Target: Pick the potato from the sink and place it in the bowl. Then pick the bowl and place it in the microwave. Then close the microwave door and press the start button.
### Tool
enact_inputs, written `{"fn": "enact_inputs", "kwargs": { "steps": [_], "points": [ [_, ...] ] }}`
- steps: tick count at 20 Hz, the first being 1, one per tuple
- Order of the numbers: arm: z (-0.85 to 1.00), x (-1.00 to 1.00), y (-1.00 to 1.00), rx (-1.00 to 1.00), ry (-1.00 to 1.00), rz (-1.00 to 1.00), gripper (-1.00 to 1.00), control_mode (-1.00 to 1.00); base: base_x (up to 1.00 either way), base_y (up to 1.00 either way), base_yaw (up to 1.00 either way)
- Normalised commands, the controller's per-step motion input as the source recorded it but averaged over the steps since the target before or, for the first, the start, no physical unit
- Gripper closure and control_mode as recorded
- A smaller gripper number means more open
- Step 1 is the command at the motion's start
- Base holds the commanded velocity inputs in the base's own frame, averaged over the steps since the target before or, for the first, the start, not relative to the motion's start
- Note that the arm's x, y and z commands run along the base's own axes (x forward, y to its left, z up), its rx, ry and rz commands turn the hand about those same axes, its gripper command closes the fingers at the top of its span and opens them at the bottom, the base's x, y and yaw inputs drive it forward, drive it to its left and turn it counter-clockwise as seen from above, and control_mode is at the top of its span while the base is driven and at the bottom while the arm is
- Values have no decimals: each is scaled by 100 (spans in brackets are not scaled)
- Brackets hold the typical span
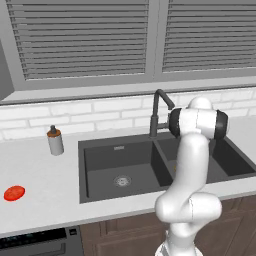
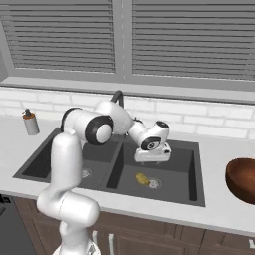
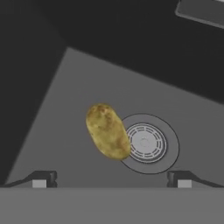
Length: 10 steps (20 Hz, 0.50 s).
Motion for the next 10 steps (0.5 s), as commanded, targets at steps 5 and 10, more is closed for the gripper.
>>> {"fn": "enact_inputs", "kwargs": {
  "steps": [5,10],
  "points": [
    [-32,0,29,0,1,1,-100,-100,0,0,0],
    [-34,0,27,0,3,0,-100,-100,0,0,0]
  ]
}}
